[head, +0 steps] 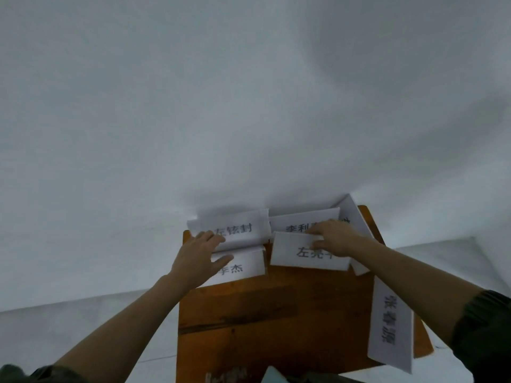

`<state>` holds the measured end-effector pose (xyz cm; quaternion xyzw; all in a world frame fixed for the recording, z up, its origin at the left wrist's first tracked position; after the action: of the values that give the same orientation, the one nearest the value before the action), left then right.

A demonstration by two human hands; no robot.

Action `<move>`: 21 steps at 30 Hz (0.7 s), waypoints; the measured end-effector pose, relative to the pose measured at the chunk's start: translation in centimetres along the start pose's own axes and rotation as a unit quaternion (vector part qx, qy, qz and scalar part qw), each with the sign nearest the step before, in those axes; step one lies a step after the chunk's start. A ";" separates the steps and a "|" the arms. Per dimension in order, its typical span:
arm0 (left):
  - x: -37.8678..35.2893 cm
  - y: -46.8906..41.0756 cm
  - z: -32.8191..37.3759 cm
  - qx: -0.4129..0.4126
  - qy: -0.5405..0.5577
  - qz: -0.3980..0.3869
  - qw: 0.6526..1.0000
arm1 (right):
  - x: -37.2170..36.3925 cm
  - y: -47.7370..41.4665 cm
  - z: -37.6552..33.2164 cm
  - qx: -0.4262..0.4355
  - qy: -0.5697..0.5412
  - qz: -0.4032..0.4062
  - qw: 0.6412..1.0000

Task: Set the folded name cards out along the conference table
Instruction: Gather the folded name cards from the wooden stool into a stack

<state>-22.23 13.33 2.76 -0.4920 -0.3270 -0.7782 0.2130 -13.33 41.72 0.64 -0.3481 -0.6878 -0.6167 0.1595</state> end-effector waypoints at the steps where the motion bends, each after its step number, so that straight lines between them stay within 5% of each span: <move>1: -1.2 0.3 -0.5 0.012 -0.001 -0.039 0.999 | 0.6 0.5 -0.2 0.003 0.003 -0.001 1.000; 7: -5.1 1.7 -3.5 0.098 -0.026 -0.149 0.984 | 5.4 4.4 -1.9 0.041 0.012 0.024 0.999; 21: -5.0 3.0 -3.4 0.122 0.059 -0.059 0.989 | 11.4 3.2 -13.2 0.106 0.069 0.112 0.986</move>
<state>-20.25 8.85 -1.86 -0.3953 -0.4352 -0.7712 0.2441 -22.02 32.24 12.92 -0.3603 -0.6931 -0.5417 0.3104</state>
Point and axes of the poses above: each hand's wrist, its own y-axis away from the middle knuckle, its own x-axis out of the back of the hand, z = x × y, the point moved 8 cm from there along -y, towards the middle knuckle, and after that the axes turned 14 degrees about -z, right-handed, at the moved point
